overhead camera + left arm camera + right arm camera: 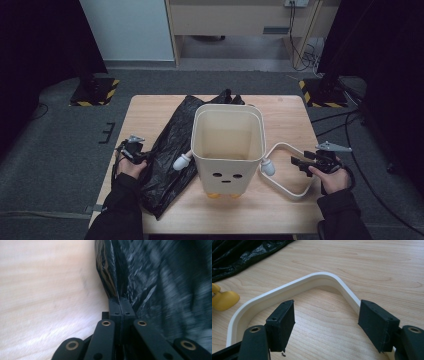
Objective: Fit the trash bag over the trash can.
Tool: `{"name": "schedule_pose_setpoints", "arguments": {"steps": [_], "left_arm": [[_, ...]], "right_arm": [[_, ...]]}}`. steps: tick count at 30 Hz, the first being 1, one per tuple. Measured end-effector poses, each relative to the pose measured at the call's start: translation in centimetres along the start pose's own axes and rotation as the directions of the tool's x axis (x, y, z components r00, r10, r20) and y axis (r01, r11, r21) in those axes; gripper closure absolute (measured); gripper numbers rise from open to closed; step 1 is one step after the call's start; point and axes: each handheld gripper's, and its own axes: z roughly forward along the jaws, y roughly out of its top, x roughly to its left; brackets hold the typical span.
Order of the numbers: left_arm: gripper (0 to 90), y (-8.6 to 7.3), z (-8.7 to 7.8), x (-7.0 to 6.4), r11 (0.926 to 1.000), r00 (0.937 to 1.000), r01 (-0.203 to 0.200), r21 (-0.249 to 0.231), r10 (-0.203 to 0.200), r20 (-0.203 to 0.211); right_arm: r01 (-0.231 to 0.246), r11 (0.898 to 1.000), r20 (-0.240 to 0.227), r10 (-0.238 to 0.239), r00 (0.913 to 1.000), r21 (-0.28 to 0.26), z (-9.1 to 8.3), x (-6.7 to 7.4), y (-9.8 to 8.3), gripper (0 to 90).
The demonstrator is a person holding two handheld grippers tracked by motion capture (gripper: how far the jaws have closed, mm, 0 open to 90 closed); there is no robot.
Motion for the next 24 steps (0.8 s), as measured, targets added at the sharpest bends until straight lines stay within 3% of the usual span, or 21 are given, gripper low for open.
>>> {"name": "schedule_pose_setpoints", "arguments": {"steps": [2,3,5,8,11,13,17,22,24], "left_arm": [[90.0,0.6,-1.3,-0.2,0.9975,0.9993,0.017,-0.069,-0.015,0.033],[90.0,1.0,-2.2,-0.4,0.9925,0.9981,0.03,-0.118,-0.023,0.057],[90.0,1.4,-3.1,-0.5,0.9858,0.9964,0.047,-0.161,-0.034,0.077],[90.0,2.3,-4.6,-0.7,0.9679,0.9898,0.08,-0.238,-0.048,0.134],[90.0,3.0,-6.0,-0.8,0.9501,0.986,0.086,-0.3,-0.038,0.162],[90.0,3.4,-7.0,-0.9,0.9338,0.9835,0.096,-0.345,-0.036,0.177],[90.0,4.1,-8.6,-1.1,0.9056,0.979,0.116,-0.408,-0.035,0.201],[90.0,4.9,-10.0,-1.8,0.8878,0.9708,0.12,-0.444,-0.011,0.24],[90.0,5.2,-10.5,-2.2,0.8742,0.9652,0.126,-0.469,0.001,0.261]], "right_arm": [[0.0,1.0,-0.001,0.0,1.0,0.0,0.0,0.0,0.0,29.5],[-0.001,1.0,-0.003,0.001,1.0,-0.001,0.0,-0.1,0.0,29.5],[0.0,1.0,-0.004,0.0,1.0,-0.005,0.0,-0.1,0.0,29.6],[0.002,1.0,-0.004,-0.002,1.0,-0.005,-0.1,-0.2,0.0,29.7],[0.004,1.0,-0.005,-0.004,1.0,-0.004,-0.1,-0.3,0.0,29.7],[0.006,1.0,-0.005,-0.006,1.0,-0.005,0.0,-0.3,0.1,29.7],[0.008,1.0,-0.007,-0.008,0.9999,-0.006,0.0,-0.4,0.1,29.7],[0.014,1.0,-0.016,-0.014,0.9998,-0.008,0.0,-0.2,0.2,29.7],[0.021,1.0,-0.021,-0.021,0.9995,-0.008,0.0,-0.2,0.2,30.0]]}}
